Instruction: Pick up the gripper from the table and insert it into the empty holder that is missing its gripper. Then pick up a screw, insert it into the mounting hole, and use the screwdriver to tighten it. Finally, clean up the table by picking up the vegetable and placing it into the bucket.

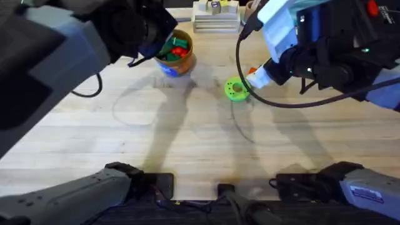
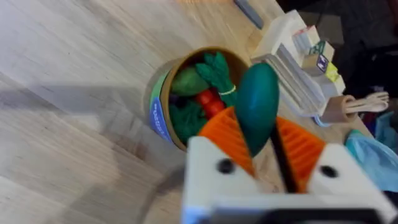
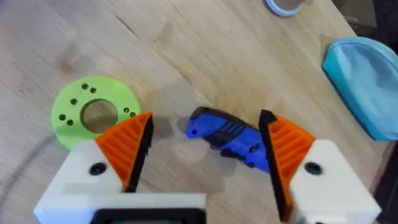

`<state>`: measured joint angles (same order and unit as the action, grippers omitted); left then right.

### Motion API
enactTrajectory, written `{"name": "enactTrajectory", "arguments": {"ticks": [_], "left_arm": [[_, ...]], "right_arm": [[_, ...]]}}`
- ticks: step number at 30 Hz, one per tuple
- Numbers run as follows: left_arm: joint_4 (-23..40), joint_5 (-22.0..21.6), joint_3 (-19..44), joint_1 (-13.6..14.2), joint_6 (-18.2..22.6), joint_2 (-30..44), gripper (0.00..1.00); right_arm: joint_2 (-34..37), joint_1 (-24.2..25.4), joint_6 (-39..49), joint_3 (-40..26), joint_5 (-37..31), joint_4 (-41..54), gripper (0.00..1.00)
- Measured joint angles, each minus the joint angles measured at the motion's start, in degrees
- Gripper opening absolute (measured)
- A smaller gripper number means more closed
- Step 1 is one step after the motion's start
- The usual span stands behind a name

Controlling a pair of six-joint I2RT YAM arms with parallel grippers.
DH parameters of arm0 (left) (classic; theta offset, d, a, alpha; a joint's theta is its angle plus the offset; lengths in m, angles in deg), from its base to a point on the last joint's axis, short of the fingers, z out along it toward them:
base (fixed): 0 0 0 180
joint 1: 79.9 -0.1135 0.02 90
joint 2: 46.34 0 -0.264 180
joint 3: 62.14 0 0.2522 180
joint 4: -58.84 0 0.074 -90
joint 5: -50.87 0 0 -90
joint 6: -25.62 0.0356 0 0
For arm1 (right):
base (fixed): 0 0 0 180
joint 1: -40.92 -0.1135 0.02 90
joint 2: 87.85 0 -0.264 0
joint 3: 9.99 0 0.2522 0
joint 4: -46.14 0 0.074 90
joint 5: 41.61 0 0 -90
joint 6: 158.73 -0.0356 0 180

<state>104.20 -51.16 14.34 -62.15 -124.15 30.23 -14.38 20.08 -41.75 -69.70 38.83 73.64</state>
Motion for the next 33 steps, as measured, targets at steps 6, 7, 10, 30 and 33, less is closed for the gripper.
{"name": "enactTrajectory", "arguments": {"ticks": [6, 7, 10, 30, 33], "left_arm": [[-1.00, -1.26, 0.00, 0.00, -0.12, 3.59, 0.963], [-0.98, -1.31, 0.00, 0.00, -0.08, 3.87, 0.985], [-1.01, -1.33, 0.00, 0.02, -0.05, 4.06, 0.992], [5.05, 2.64, 0.00, 0.02, 32.20, -17.49, 0.995], [6.60, 4.43, 0.00, 0.02, 39.42, -22.02, 0.994]], "right_arm": [[0.00, 0.00, 0.00, -0.01, 0.00, 0.04, 0.991], [0.00, 0.00, 0.00, 0.00, 0.00, 0.06, 0.991], [0.01, 0.00, -0.02, -0.02, 0.02, 1.07, 0.991], [-13.50, 0.00, -23.25, -12.17, 0.26, 24.54, 0.992], [-17.50, 0.00, -24.25, -13.02, 0.28, 25.54, 0.991]]}}
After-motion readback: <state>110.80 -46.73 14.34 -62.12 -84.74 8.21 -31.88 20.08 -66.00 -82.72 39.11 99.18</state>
